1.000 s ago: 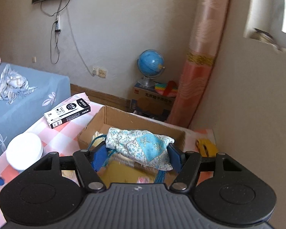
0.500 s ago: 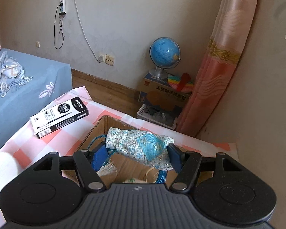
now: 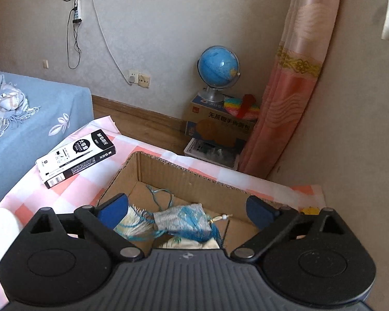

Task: Organize soft objects
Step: 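Carry the blue floral pouch into the box and open the right gripper, then grasp the blue face mask with left gripper while right gripper grasps white sock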

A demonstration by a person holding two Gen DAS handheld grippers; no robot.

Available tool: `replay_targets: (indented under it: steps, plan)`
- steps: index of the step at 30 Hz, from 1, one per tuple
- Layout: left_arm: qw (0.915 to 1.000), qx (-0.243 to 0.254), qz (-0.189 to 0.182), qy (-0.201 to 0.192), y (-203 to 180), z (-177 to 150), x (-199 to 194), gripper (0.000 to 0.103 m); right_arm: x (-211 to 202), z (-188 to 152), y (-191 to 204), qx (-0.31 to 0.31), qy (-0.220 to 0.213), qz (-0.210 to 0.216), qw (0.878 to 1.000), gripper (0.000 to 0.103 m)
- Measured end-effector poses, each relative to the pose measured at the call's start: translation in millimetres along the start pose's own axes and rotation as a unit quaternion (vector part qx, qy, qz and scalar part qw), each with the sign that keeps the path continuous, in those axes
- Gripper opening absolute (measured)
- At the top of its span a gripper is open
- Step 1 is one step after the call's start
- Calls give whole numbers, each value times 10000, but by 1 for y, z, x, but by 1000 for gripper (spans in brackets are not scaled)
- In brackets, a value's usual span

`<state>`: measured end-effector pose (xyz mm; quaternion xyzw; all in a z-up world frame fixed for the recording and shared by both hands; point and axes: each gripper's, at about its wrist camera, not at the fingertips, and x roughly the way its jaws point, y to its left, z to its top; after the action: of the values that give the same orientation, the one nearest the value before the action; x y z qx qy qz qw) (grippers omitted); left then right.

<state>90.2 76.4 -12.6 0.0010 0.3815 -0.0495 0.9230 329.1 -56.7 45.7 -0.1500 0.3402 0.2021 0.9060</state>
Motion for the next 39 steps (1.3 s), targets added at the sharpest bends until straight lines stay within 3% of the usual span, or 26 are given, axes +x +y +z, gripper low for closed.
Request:
replay_targets:
  steps: [8,21,35,39]
  plan:
    - [9999,114,-10,-19,-5,-5,-9,98,-47,-29,4,84,-104,-2,9999,103]
    - [9986,511,-109,98,-15,-17,-10,99,-116,-114,0,493,-67,8,9988,103]
    - [9968,706,-239,296,-20,-30,4,99,-154,-231,17,672,516,144,9963,103]
    - [9967,697,-229,334,-20,-31,8,99,-157,-257,23,792,806,372,9929,103]
